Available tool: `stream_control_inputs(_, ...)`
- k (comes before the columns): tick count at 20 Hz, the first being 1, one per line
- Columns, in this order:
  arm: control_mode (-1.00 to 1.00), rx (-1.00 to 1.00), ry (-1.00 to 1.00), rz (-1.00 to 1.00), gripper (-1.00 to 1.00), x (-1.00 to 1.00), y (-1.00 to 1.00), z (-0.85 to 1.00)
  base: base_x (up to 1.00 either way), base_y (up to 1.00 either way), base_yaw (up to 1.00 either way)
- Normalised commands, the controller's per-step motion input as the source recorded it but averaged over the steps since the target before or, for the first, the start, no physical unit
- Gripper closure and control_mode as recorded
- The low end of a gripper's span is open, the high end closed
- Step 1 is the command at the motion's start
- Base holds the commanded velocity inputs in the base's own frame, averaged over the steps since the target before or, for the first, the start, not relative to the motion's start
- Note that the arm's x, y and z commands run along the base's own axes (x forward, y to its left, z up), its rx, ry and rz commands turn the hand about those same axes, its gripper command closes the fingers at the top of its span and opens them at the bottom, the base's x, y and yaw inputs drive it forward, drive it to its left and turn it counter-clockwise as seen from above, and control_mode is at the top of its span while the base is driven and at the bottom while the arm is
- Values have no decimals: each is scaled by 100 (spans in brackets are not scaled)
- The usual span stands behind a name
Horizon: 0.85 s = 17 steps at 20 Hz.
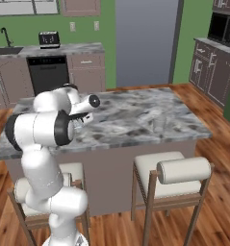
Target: Open the freezer door, pick up the ice cube tray from the freezer, and place it on the dining counter.
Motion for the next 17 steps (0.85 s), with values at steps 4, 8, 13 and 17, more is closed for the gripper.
stream_control_inputs(4, -100, -8, 6, 0, -100, -61, 0, 77, 0, 0, 0)
stream_control_inputs(8, -100, -9, 1, 0, -100, -90, 1, 76, 0, 0, 0)
stream_control_inputs(13, -100, -9, 0, -4, -100, -100, 19, 56, 0, 0, 0)
stream_control_inputs(17, -100, -6, 0, -5, -100, -100, 5, 58, 0, 0, 0)
